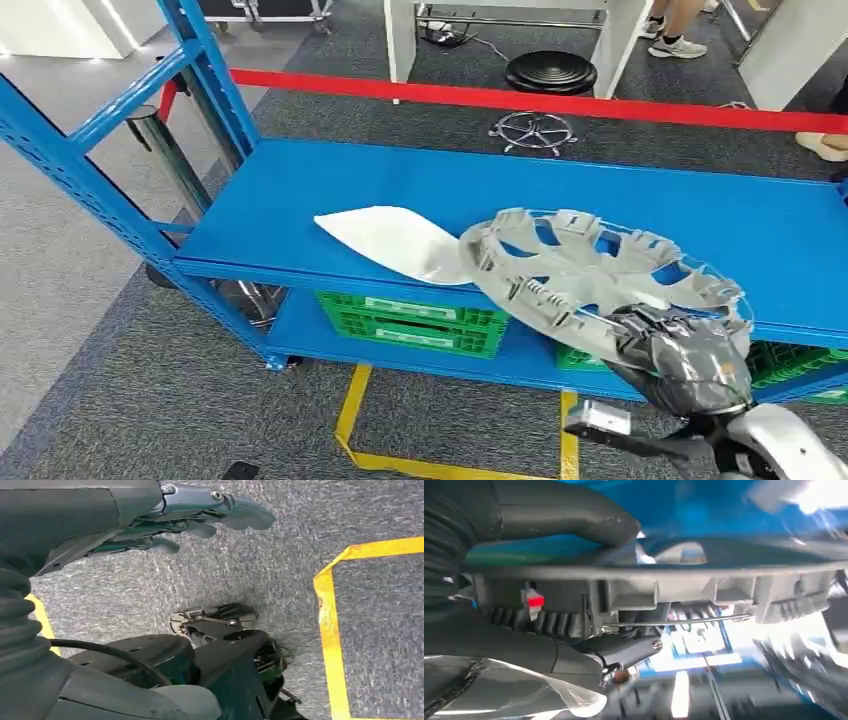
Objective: Take the parts from the cabinet and place them on the table.
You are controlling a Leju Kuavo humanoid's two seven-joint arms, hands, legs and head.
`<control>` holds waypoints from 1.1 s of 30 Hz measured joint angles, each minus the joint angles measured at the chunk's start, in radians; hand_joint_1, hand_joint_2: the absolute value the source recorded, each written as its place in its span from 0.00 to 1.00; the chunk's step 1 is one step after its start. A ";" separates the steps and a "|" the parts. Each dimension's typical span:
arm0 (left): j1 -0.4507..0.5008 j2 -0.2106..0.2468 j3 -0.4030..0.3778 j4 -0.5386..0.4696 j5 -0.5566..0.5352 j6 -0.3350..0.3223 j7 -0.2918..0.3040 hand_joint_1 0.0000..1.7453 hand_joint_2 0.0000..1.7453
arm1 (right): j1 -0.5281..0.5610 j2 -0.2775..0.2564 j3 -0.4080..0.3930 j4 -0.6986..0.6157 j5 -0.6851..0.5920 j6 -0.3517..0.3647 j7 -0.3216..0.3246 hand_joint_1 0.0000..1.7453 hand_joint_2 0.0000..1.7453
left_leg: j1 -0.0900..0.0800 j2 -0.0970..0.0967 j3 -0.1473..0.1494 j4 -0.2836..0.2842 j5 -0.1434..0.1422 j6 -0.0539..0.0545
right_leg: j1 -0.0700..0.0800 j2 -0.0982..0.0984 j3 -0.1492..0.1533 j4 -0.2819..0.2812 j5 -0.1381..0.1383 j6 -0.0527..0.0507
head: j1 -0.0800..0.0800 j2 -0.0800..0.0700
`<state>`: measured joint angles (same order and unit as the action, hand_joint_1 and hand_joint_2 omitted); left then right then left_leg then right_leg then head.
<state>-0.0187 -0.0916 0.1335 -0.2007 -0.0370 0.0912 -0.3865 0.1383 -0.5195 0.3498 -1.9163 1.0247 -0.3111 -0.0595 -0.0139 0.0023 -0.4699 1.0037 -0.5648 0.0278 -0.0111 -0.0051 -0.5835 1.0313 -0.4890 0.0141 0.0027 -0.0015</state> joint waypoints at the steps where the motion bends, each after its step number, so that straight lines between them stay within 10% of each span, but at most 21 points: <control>1: 0.000 -0.001 0.006 0.000 0.006 0.000 -0.011 0.00 1.00 | 0.032 0.009 -0.001 -0.029 0.017 -0.050 -0.003 1.00 1.00 | 0.000 0.000 0.000 0.000 0.000 0.000 | 0.000 0.000 0.000 0.000 0.000 0.000 | 0.000 0.000; 7: 0.002 -0.006 0.040 0.000 0.017 -0.001 -0.087 0.00 1.00 | 0.197 0.077 -0.007 -0.156 0.052 -0.327 -0.024 1.00 1.00 | -0.004 0.000 -0.001 0.008 -0.004 0.005 | -0.004 0.001 0.001 -0.005 0.002 0.004 | 0.000 0.000; 12: 0.002 -0.006 0.058 0.000 0.017 -0.004 -0.112 0.00 1.00 | 0.270 0.163 -0.058 -0.220 -0.115 -0.358 -0.183 1.00 1.00 | -0.007 0.000 -0.001 -0.003 0.012 0.021 | -0.005 0.002 0.006 -0.013 0.018 0.021 | -0.001 0.000; 14: -0.001 -0.009 0.060 0.000 0.017 -0.005 -0.116 0.00 1.00 | 0.288 0.188 -0.072 -0.233 -0.160 -0.358 -0.234 1.00 1.00 | 0.006 0.007 0.011 -0.041 0.039 0.033 | -0.001 0.003 -0.013 0.008 -0.019 0.024 | 0.003 0.000; 18: 0.001 -0.012 0.068 0.000 0.006 0.005 -0.121 0.00 1.00 | 0.309 0.236 -0.078 -0.246 -0.373 -0.358 -0.401 1.00 1.00 | 0.007 0.010 0.001 -0.037 0.044 0.035 | -0.008 0.005 -0.124 0.273 -0.129 0.037 | 0.006 0.000; 20: 0.001 -0.013 0.069 0.000 0.001 0.011 -0.121 0.00 1.00 | 0.319 0.256 -0.077 -0.252 -0.434 -0.358 -0.456 1.00 1.00 | 0.011 0.010 0.002 -0.032 0.042 0.032 | -0.014 0.003 -0.101 0.231 -0.073 0.044 | 0.006 0.000; 22: -0.001 -0.014 0.069 0.000 -0.006 0.016 -0.120 0.00 1.00 | 0.320 0.276 -0.074 -0.258 -0.465 -0.358 -0.492 1.00 1.00 | 0.019 0.009 0.001 -0.017 0.032 0.017 | -0.023 0.000 -0.013 0.060 0.014 0.053 | 0.007 0.000; 23: -0.001 -0.013 0.069 0.000 -0.007 0.017 -0.120 0.00 1.00 | 0.318 0.285 -0.073 -0.260 -0.472 -0.358 -0.498 1.00 1.00 | 0.018 0.008 -0.003 -0.008 0.024 0.005 | -0.021 0.001 0.014 0.018 -0.013 0.059 | 0.007 0.000; 28: -0.007 -0.011 0.070 0.000 -0.011 0.023 -0.117 0.00 1.00 | 0.326 0.327 -0.072 -0.266 -0.510 -0.357 -0.514 1.00 1.00 | 0.012 0.005 -0.031 0.025 0.013 -0.018 | -0.022 0.006 0.003 0.013 -0.010 0.012 | 0.010 0.000; 33: -0.006 -0.012 0.071 0.000 -0.016 0.026 -0.108 0.00 1.00 | 0.328 0.371 -0.074 -0.250 -0.578 -0.356 -0.518 1.00 1.00 | 0.017 0.003 -0.131 0.297 -0.159 -0.032 | -0.013 0.001 -0.032 0.013 0.014 -0.014 | 0.003 0.000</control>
<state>-0.0252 -0.1038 0.2045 -0.2007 -0.0526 0.1167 -0.4948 0.4660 -0.1488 0.2762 -2.1664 0.4471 -0.6672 -0.5779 0.0031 0.0049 -0.6012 1.3004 -0.7234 -0.0041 -0.0239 -0.0037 -0.6158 1.0447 -0.4751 0.0006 0.0061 -0.0015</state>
